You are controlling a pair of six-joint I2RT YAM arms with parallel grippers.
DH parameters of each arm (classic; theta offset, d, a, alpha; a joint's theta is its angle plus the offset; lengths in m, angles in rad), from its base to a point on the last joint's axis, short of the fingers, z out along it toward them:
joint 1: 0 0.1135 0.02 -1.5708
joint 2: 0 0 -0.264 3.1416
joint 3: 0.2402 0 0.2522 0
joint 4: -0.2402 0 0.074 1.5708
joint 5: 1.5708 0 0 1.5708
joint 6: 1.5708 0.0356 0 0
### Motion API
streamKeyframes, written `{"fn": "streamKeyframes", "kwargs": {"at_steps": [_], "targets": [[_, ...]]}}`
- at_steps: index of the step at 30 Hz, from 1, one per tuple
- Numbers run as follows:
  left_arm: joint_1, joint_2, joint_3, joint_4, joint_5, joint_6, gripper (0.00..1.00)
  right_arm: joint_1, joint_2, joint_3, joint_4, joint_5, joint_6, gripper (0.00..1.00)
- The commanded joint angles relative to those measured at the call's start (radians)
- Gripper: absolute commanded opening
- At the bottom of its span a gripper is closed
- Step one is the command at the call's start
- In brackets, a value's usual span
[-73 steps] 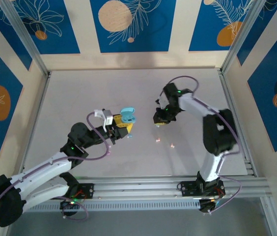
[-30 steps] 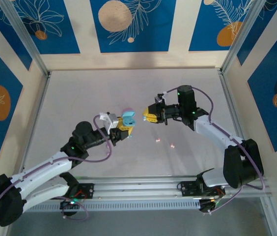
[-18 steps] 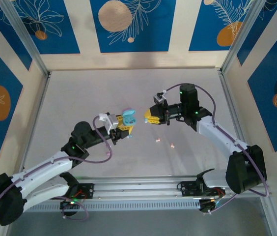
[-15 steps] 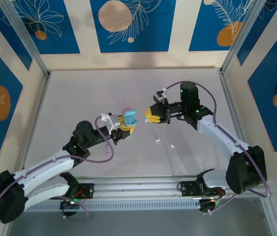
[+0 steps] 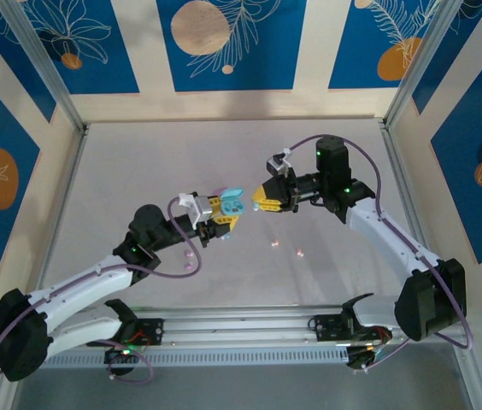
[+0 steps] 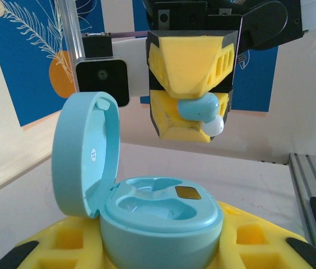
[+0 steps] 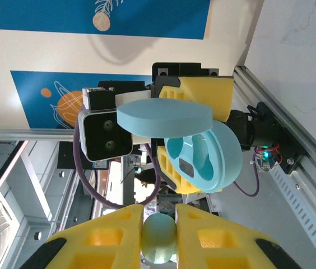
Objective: Insert wireless bluetooth earbuds into charging case
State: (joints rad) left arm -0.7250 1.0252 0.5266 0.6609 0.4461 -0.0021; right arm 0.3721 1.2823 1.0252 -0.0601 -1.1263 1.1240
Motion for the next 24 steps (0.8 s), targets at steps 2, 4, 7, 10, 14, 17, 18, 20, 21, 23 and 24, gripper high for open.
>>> {"fn": "streamKeyframes", "kwargs": {"at_steps": [2, 4, 7, 10, 14, 17, 18, 20, 21, 23, 24], "targets": [[-0.006, -0.009, 0.026, 0.045, 0.031, -0.034, 0.25, 0.01, -0.051, 0.022, -0.092, 0.062, -0.025, 0.22], [-0.007, -0.015, 0.021, 0.042, 0.031, -0.042, 0.25, 0.016, -0.065, 0.016, -0.102, 0.096, -0.02, 0.22], [-0.006, -0.02, 0.019, 0.024, 0.041, -0.05, 0.25, 0.025, -0.083, 0.012, -0.116, 0.155, 0.002, 0.22], [-0.008, -0.019, 0.01, 0.031, 0.037, -0.059, 0.25, 0.039, -0.106, -0.006, -0.099, 0.235, 0.056, 0.22], [-0.008, -0.022, 0.0, 0.036, 0.023, -0.068, 0.24, 0.064, -0.113, -0.022, -0.066, 0.298, 0.131, 0.23], [-0.008, -0.028, -0.002, 0.028, 0.017, -0.068, 0.24, 0.084, -0.116, -0.035, -0.043, 0.338, 0.189, 0.23], [-0.008, -0.031, -0.002, 0.021, 0.014, -0.066, 0.25, 0.092, -0.121, -0.043, -0.033, 0.358, 0.211, 0.23], [-0.008, -0.037, -0.004, 0.013, 0.006, -0.063, 0.25, 0.105, -0.133, -0.063, -0.001, 0.398, 0.253, 0.23], [-0.008, -0.04, -0.006, 0.011, 0.001, -0.061, 0.25, 0.112, -0.139, -0.076, 0.016, 0.418, 0.277, 0.23], [-0.008, -0.044, -0.01, 0.013, -0.004, -0.061, 0.25, 0.123, -0.149, -0.1, 0.05, 0.449, 0.313, 0.23], [-0.008, -0.046, -0.011, 0.011, -0.004, -0.059, 0.25, 0.129, -0.152, -0.107, 0.064, 0.456, 0.32, 0.23]]}}
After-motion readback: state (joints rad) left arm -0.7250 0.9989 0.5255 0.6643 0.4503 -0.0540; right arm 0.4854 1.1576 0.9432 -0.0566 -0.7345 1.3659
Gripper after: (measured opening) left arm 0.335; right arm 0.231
